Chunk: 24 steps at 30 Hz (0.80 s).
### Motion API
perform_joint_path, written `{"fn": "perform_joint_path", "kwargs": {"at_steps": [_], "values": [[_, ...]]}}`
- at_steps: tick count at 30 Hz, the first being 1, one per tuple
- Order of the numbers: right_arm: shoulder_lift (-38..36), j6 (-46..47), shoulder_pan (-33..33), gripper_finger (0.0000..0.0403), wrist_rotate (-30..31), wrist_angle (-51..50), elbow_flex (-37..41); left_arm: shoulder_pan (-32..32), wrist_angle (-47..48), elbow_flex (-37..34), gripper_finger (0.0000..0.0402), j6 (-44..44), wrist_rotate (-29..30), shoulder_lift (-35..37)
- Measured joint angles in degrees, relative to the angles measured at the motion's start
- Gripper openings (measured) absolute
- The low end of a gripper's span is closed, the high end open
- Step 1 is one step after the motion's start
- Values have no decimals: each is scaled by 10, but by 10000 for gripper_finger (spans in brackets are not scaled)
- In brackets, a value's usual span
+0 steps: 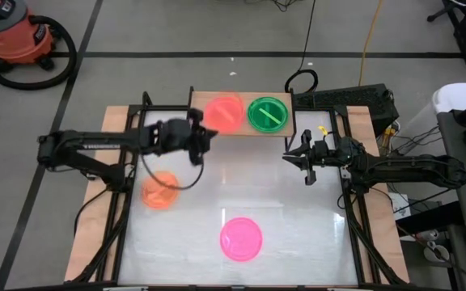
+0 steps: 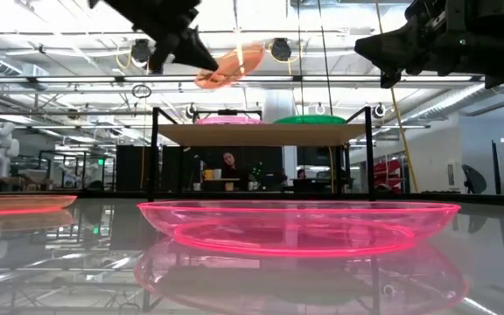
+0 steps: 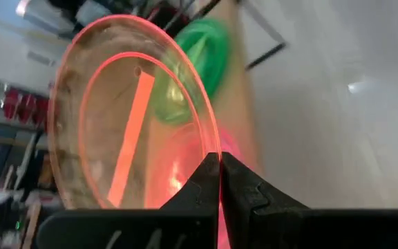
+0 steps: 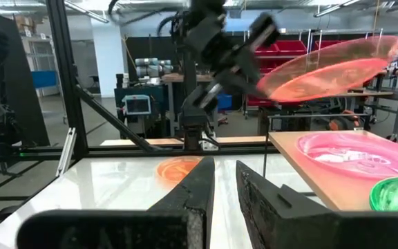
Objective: Place and stack plates onto a shelf
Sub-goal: Stack the right orange plate on top of the pink plate on the shelf
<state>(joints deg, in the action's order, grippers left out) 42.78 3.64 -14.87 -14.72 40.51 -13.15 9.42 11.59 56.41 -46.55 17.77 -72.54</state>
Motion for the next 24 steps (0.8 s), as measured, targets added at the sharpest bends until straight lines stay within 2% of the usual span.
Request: {"fn": "perform_joint_path", "kwargs": {"at_steps": [5, 10, 24], "values": [[0, 0, 0, 45, 0, -5, 0, 39, 81, 71, 4, 8, -30, -44], [0, 0, 0, 45, 0, -4, 0, 58, 141, 101, 16, 30, -28, -90], [0, 0, 0, 45, -1, -5, 0, 77, 130, 102, 92, 50, -16, -110]]}}
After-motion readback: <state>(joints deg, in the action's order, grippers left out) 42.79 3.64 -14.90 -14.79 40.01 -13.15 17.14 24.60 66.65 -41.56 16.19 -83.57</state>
